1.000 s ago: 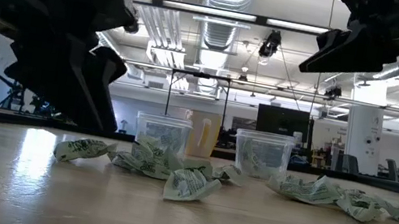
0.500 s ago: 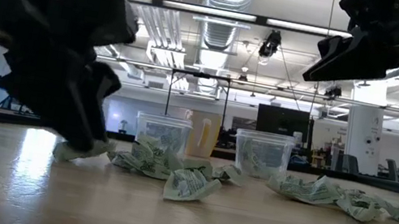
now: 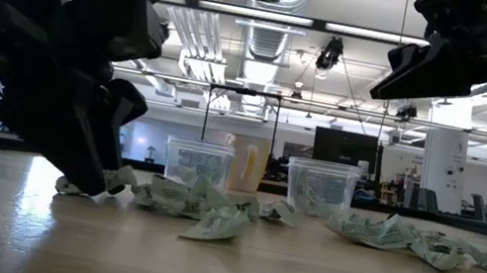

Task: Pick and place Stevia / Truvia into bins
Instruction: Put the green stevia packet into the left transparent container

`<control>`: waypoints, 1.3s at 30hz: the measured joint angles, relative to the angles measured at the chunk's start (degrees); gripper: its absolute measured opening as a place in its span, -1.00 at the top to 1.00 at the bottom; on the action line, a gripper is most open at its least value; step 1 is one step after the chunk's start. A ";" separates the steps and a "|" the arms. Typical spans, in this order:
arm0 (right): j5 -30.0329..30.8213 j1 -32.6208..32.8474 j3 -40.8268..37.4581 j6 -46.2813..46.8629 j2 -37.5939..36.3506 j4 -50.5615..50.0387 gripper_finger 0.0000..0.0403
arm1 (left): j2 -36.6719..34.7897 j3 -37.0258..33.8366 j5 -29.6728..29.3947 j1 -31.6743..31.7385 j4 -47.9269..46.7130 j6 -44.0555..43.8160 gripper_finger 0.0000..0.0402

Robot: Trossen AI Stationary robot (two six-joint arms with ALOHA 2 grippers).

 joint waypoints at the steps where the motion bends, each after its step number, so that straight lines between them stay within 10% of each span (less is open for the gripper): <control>1: 0.00 0.00 -0.01 -0.02 0.00 -0.02 0.64 | -0.12 -0.02 -0.05 -0.01 -0.24 0.53 0.50; 8: 0.00 0.00 -0.01 -0.13 0.00 -0.22 0.64 | -0.78 -0.03 -0.34 -0.07 -0.26 2.80 0.95; 20: 0.01 0.00 -0.01 -0.16 0.00 -0.24 0.66 | -1.65 0.07 -2.50 -0.07 -2.06 6.35 0.99; 33: 0.02 0.00 0.00 -0.15 0.00 -0.21 0.67 | -18.89 0.66 -31.72 0.53 -7.64 23.46 1.00; 39: 0.02 -0.02 -0.01 -0.18 0.00 -0.22 0.68 | -24.37 -0.05 -33.61 2.19 -7.40 25.47 1.00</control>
